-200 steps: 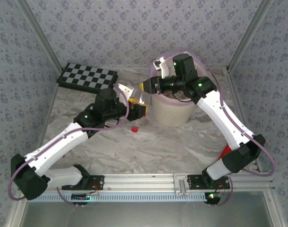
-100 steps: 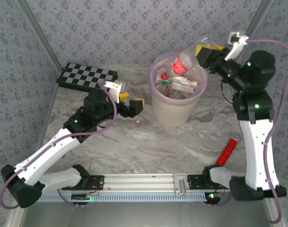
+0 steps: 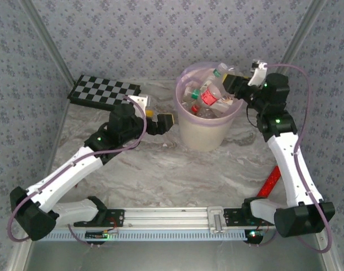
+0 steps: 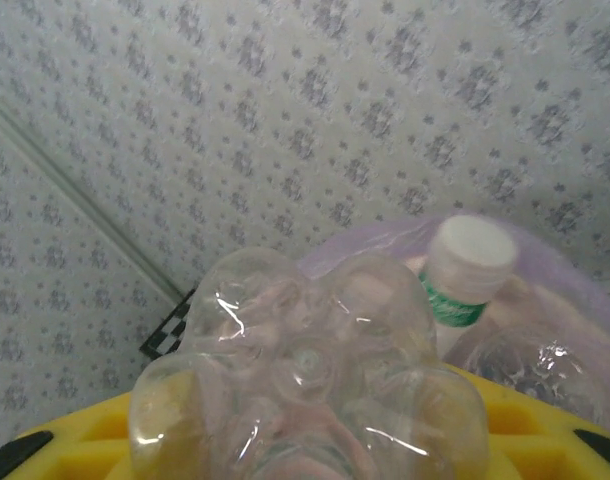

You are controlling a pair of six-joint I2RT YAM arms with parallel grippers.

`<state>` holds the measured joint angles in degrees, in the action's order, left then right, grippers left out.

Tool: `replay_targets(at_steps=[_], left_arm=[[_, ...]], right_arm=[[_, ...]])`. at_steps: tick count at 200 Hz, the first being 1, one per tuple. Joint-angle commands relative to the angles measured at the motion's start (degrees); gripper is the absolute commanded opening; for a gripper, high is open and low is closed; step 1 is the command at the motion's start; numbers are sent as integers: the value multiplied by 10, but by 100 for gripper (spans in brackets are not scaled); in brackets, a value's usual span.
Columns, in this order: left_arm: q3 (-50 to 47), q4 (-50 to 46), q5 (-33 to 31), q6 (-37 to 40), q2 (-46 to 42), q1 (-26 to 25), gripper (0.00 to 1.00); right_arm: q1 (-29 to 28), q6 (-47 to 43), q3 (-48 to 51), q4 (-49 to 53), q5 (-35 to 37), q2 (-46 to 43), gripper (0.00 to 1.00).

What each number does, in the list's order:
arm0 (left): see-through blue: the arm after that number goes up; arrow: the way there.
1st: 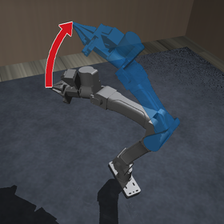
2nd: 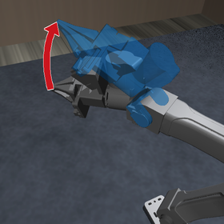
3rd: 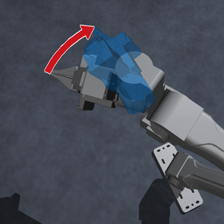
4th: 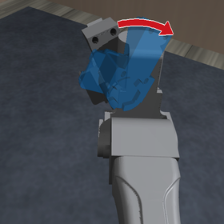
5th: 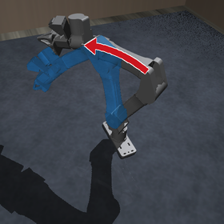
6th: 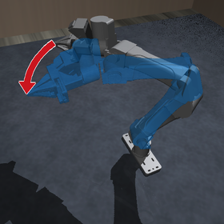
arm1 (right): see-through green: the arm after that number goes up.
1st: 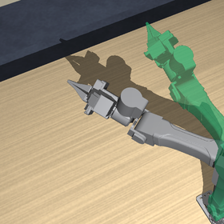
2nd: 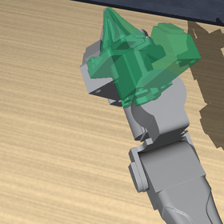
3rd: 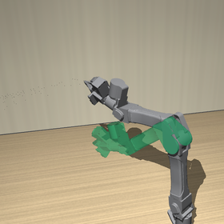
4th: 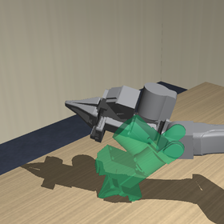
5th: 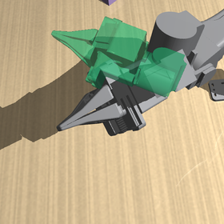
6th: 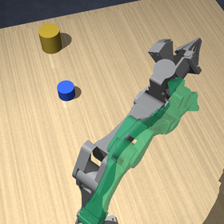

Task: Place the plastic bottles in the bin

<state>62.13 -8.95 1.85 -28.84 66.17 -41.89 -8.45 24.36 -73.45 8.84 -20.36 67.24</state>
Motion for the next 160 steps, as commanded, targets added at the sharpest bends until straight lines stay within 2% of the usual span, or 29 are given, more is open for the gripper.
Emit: replay_targets(at_steps=[1,53,93,111,136,160], left_arm=[[36,22,-7,-18,18,7,99],[64,-3,-22,-78,61,54,99],[75,-17,-26,-83,77,74,99],[82,-22,-21,-82,90,75,99],[88,-18,-7,-89,103,77,99],[85,-3,8,-92,105,77,97]], right_arm=[[-39,-5,55,18,6,3,23],[-84,32,152,43,0,3,23],[-129,20,177,89,9,9,23],[-165,-20,144,165,53,21,24],[-223,-79,48,274,145,43,24],[-259,-122,-40,320,210,67,24]])
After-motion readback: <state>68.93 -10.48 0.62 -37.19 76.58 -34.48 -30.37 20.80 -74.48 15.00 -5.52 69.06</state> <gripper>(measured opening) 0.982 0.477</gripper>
